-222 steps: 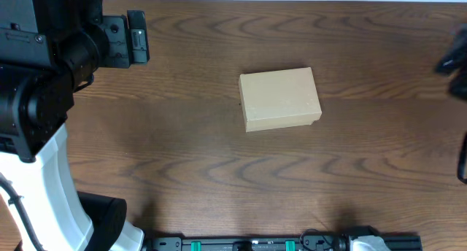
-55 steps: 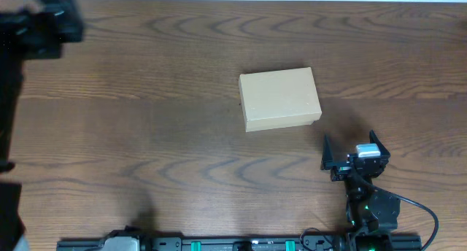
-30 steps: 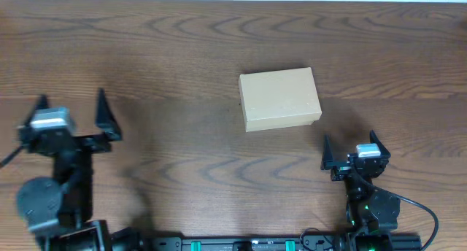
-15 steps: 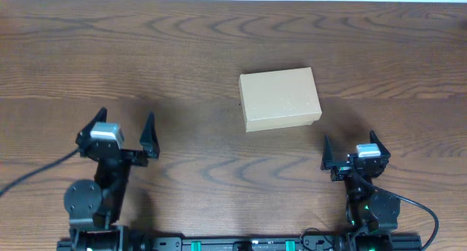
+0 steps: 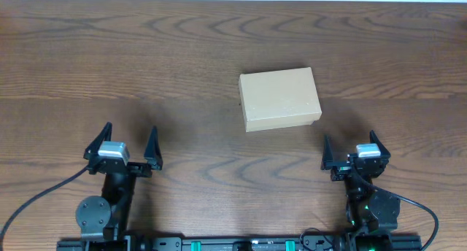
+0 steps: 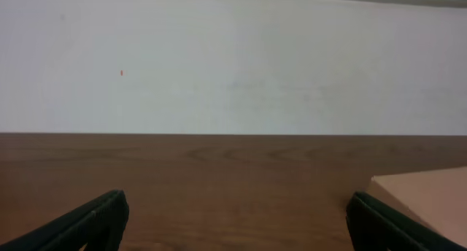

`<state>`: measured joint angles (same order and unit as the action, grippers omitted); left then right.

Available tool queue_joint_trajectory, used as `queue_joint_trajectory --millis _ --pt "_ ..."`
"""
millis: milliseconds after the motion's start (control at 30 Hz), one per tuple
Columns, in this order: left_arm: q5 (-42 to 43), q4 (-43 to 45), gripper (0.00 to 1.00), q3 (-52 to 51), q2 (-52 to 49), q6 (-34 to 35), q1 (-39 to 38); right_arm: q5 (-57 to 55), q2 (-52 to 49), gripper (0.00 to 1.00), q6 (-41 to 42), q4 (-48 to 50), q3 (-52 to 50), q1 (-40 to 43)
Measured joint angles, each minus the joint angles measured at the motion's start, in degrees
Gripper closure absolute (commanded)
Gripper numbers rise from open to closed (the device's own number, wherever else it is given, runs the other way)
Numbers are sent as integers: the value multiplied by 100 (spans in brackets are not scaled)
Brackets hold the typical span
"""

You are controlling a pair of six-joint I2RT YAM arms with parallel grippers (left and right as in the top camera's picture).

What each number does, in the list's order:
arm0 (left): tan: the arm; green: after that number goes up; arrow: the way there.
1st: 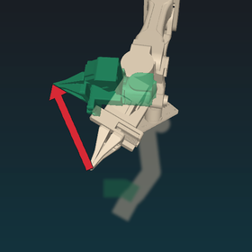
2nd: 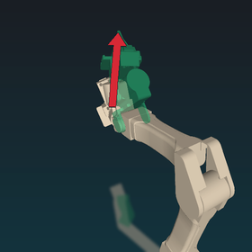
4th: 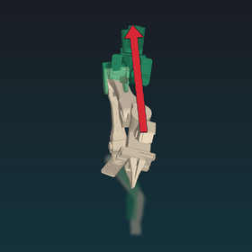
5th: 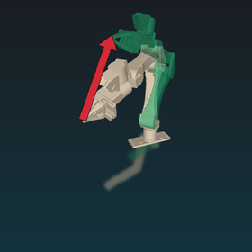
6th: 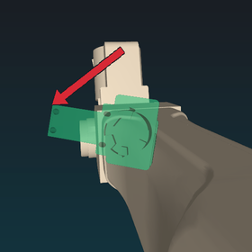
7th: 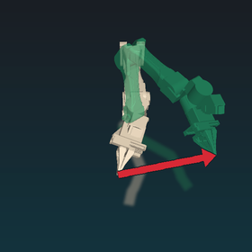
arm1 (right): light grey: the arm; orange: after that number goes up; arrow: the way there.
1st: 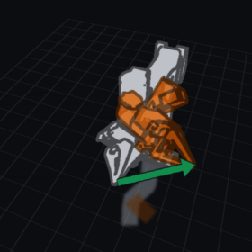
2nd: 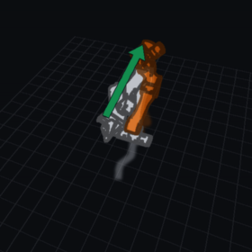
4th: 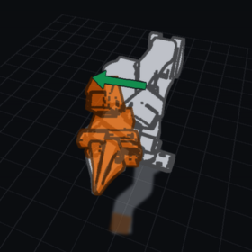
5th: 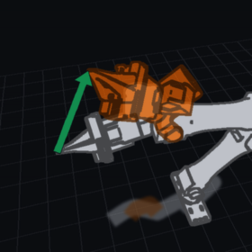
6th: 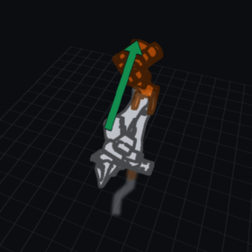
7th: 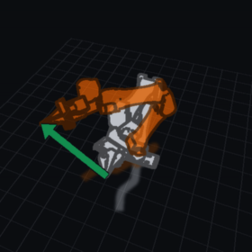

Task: Pack container

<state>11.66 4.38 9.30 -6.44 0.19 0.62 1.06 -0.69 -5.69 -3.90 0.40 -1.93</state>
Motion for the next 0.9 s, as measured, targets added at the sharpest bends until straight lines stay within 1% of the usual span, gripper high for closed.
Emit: queue_joint_trajectory --millis 233,400,500,700,800,900 --pt "-2 11 5 -415 535 0 0 0 0 1 0 0 0 0" --pt "-2 37 5 -518 560 0 0 0 0 1 0 0 0 0" --pt "-4 273 5 -741 568 0 0 0 0 1 2 0 0 0" --pt "-74 -2 5 -896 577 42 2 0 0 1 2 0 0 0" --pt "-245 -98 5 -896 581 238 2 0 0 1 0 0 0 0" --pt "-597 -321 5 -894 579 691 0 0 0 1 0 0 0 0"
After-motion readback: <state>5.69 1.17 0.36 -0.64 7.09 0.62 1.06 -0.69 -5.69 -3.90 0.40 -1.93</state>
